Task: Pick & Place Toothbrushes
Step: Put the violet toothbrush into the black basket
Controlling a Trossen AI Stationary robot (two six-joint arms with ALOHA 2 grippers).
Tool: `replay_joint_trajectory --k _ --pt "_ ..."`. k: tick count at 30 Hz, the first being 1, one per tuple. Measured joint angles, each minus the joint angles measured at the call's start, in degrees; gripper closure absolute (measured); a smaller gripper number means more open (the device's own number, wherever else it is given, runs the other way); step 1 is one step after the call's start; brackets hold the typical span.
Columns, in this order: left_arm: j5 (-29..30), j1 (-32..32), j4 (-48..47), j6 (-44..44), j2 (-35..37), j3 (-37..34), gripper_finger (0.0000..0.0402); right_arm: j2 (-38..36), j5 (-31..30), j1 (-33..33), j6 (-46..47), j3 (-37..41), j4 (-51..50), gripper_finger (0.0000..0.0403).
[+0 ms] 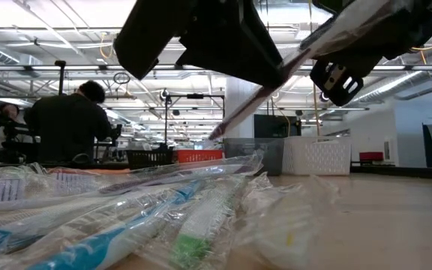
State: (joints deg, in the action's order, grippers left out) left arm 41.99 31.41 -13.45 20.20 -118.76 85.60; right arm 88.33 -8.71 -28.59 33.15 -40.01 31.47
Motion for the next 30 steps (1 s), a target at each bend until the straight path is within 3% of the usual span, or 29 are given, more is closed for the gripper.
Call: replay_joint_trajectory --k 10,18,30 --pt "-1.41 -1.45 -0.02 -4.04 0.00 0.00 0.0263 0.00 0.05 0.02 -0.98 0.00 1.68 0.0403" --pt "-2.78 -1.55 -0.20 -4.73 0.00 0.00 0.0388 0.00 0.67 0.04 -1.08 0.00 1.49 0.0403" --pt "-4.27 -1.37 -1.94 -8.66 0.00 0.00 0.0396 0.00 1.28 0.94 -7.16 0.00 1.35 0.0403"
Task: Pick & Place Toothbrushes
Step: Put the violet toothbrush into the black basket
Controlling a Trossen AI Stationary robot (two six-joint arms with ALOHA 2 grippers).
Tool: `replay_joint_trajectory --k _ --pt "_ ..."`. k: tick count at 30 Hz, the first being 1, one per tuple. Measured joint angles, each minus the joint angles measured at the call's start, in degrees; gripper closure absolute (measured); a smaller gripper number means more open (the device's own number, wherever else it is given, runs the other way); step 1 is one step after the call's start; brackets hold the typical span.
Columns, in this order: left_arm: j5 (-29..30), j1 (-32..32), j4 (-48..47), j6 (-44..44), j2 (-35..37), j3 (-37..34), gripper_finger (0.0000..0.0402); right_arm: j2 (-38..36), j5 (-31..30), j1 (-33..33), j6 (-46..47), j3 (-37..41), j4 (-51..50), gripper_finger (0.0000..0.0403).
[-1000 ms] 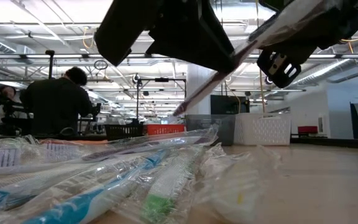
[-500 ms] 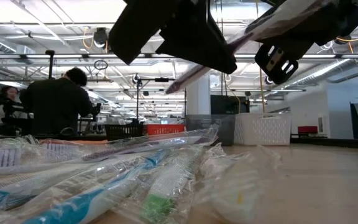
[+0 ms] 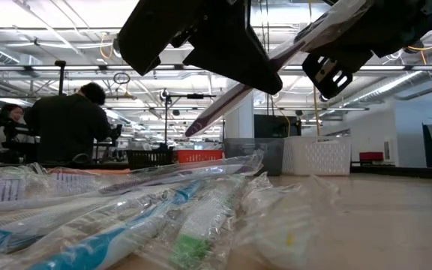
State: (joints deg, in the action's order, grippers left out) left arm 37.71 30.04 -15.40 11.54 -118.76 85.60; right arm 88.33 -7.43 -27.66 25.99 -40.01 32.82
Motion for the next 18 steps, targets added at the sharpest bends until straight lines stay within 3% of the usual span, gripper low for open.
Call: replay_joint_trajectory --k 7,18 --pt "0.18 0.23 -4.25 -5.20 0.82 0.00 0.0397 0.00 0.18 2.02 -4.37 0.00 -0.06 0.0390" --pt "1.80 2.15 -17.44 -17.56 5.78 -0.11 0.0397 -3.31 0.04 7.88 -7.17 0.10 -7.69 0.0312"
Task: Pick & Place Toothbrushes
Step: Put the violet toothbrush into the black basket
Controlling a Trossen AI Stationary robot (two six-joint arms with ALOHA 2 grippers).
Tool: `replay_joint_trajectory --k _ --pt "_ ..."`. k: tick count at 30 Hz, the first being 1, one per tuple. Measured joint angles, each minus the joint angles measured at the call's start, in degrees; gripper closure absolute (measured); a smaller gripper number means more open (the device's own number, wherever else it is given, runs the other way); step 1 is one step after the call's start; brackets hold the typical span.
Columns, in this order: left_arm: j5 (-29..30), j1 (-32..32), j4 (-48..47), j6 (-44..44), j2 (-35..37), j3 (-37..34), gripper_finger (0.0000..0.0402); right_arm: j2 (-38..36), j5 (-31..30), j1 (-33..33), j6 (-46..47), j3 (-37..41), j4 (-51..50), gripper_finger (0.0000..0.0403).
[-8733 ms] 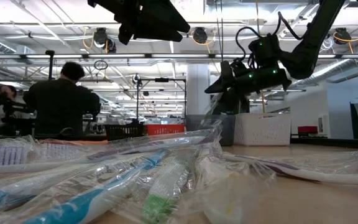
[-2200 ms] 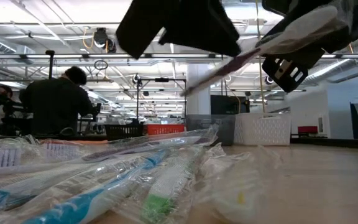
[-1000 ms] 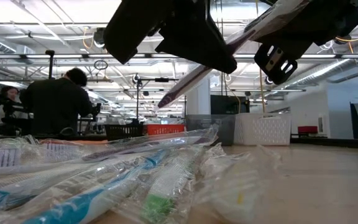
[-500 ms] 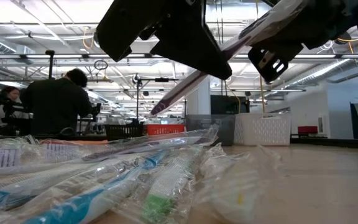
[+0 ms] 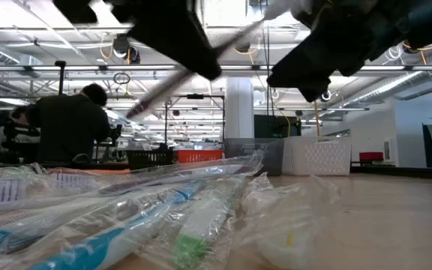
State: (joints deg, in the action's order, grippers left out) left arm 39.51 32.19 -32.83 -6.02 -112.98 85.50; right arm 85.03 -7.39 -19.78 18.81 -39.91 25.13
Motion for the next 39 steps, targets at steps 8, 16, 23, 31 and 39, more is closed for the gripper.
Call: replay_joint_trajectory --k 8,16,23,31,39 --pt "6.57 -1.34 -11.42 -15.15 7.32 0.04 0.0397 -1.00 0.14 -0.39 0.41 0.06 -1.06 0.0296" --pt "7.07 -6.58 -15.39 -24.50 14.71 -3.61 0.0396 -1.00 0.02 -2.45 0.41 0.08 -1.05 0.0302" --pt "7.13 -12.59 -8.06 -28.71 23.40 -15.26 0.0397 -1.00 0.02 -3.80 0.11 0.06 -0.98 0.0303" --pt "6.90 -19.77 11.87 -27.33 34.26 -30.52 0.0394 -1.00 -0.01 -3.96 -0.01 0.06 0.00 0.0303" --pt "5.10 -27.34 28.18 -26.02 39.71 -41.62 0.0392 -1.00 -0.01 -3.96 -0.01 0.06 0.12 0.0303"
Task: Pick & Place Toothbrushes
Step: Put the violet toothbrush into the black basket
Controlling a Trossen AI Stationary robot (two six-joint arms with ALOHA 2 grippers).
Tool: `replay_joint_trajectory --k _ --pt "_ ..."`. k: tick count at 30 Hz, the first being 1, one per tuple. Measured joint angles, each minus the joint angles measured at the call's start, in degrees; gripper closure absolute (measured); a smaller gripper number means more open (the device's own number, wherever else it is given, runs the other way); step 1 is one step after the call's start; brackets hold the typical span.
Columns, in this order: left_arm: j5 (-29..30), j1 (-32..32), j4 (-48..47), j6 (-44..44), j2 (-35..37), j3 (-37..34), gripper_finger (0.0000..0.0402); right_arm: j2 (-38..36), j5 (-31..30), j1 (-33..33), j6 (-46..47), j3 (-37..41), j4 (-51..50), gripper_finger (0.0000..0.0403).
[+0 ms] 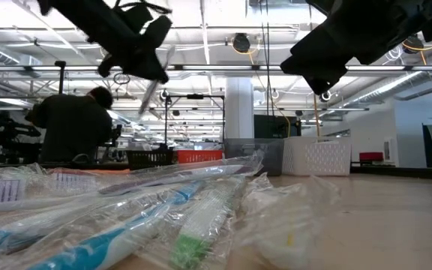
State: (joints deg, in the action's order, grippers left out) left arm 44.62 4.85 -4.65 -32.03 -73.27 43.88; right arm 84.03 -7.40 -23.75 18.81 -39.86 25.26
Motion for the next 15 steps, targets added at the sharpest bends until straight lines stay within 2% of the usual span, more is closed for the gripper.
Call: replay_joint_trajectory --k 15 --pt "-5.48 -13.60 20.19 -0.73 0.37 -10.51 0.0393 0.00 0.00 0.00 -0.02 0.00 -0.37 0.0303"
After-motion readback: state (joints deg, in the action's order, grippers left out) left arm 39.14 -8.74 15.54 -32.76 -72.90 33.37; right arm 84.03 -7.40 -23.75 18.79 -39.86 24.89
